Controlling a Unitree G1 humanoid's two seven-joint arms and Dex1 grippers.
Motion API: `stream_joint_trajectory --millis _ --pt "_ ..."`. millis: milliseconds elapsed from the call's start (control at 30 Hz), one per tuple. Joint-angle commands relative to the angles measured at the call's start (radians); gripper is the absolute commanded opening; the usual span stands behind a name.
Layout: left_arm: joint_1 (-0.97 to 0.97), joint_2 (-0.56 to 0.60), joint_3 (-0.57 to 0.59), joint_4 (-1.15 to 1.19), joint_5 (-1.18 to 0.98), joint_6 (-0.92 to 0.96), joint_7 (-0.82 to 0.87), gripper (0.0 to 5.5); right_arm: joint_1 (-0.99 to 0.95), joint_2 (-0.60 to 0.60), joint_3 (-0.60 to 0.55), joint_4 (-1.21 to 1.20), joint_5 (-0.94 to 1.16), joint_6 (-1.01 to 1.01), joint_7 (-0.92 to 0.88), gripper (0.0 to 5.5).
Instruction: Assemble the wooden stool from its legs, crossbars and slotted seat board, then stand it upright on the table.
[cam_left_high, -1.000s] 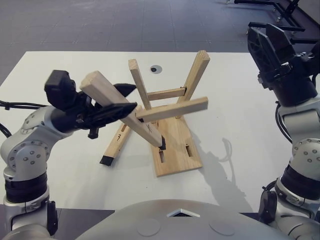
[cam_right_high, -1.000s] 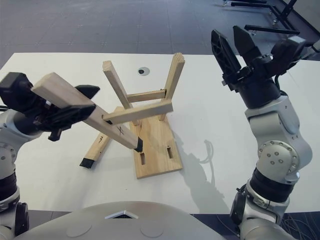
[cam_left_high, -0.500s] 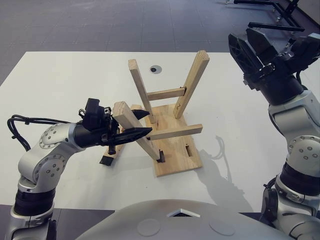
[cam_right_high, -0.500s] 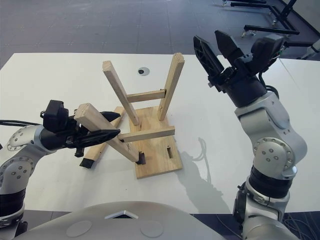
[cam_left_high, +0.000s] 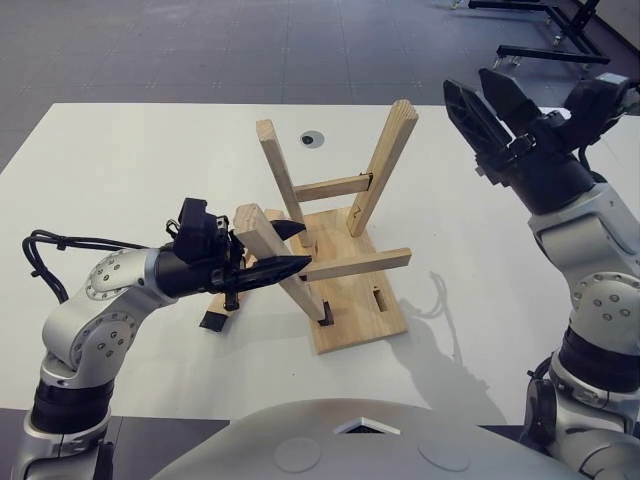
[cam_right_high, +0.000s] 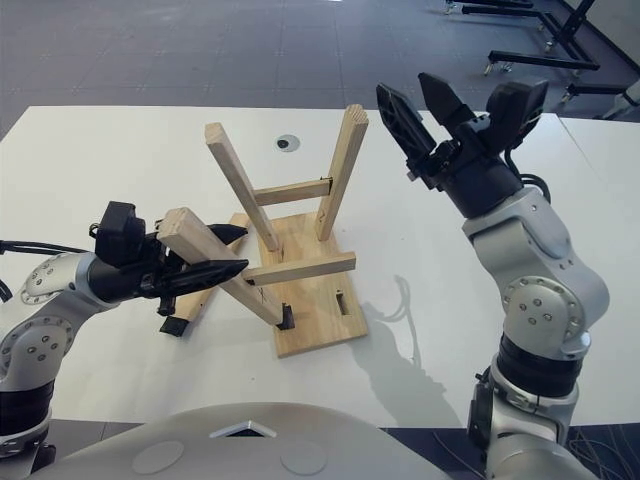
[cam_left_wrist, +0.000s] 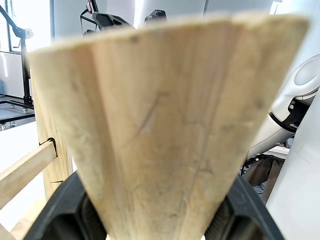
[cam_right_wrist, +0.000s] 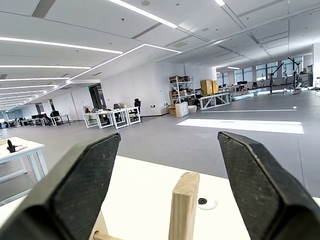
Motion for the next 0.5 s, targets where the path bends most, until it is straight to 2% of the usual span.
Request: stream_joint_trajectory --millis 33,167,500 --pt "-0.030 0.020 -0.004 0.002 -0.004 0.026 0.007 2.04 0.034 0.002 0.007 0.004 -0.026 -0.012 0.019 3.59" --pt "-0.019 0.030 -0.023 0.015 0.036 0.019 -0.003 2.04 0.037 0.006 0.009 0.014 -0.042 -0.020 0.035 3.59" --pt "-0.061 -0.010 -0.014 0.017 -0.020 0.032 0.046 2.04 0.053 0.017 0.037 0.019 -0.072 -0.025 0.055 3.59"
